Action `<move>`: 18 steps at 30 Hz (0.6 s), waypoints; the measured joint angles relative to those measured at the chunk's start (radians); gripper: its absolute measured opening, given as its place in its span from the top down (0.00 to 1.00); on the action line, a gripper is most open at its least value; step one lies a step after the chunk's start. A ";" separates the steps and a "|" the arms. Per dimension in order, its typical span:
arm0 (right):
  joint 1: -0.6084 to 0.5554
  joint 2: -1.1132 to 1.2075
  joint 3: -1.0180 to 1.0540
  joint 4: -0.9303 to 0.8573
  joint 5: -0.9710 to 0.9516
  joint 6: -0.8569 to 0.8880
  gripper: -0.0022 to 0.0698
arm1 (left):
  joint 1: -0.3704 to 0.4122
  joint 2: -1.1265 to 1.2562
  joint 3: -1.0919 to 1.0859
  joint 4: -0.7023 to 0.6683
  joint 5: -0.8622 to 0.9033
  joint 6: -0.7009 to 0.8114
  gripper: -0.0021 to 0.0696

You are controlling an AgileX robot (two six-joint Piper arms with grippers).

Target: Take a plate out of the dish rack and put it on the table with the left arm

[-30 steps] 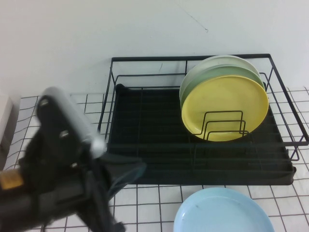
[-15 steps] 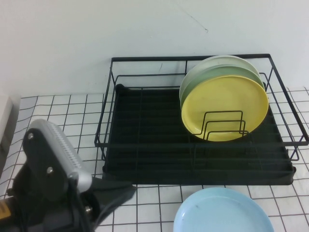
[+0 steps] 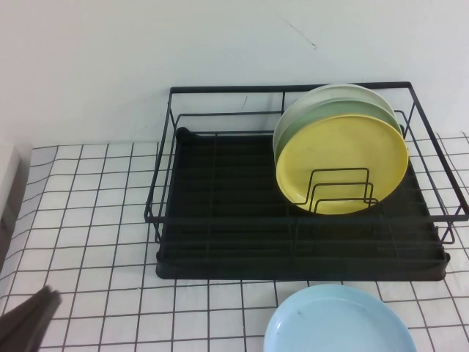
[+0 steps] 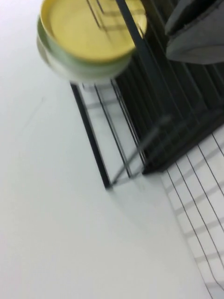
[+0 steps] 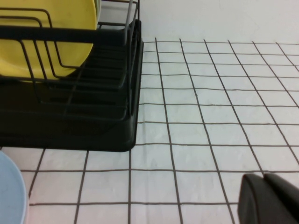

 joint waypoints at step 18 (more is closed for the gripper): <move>0.000 0.000 0.000 0.000 0.000 0.000 0.97 | 0.555 -0.329 0.106 0.092 0.371 -0.109 0.97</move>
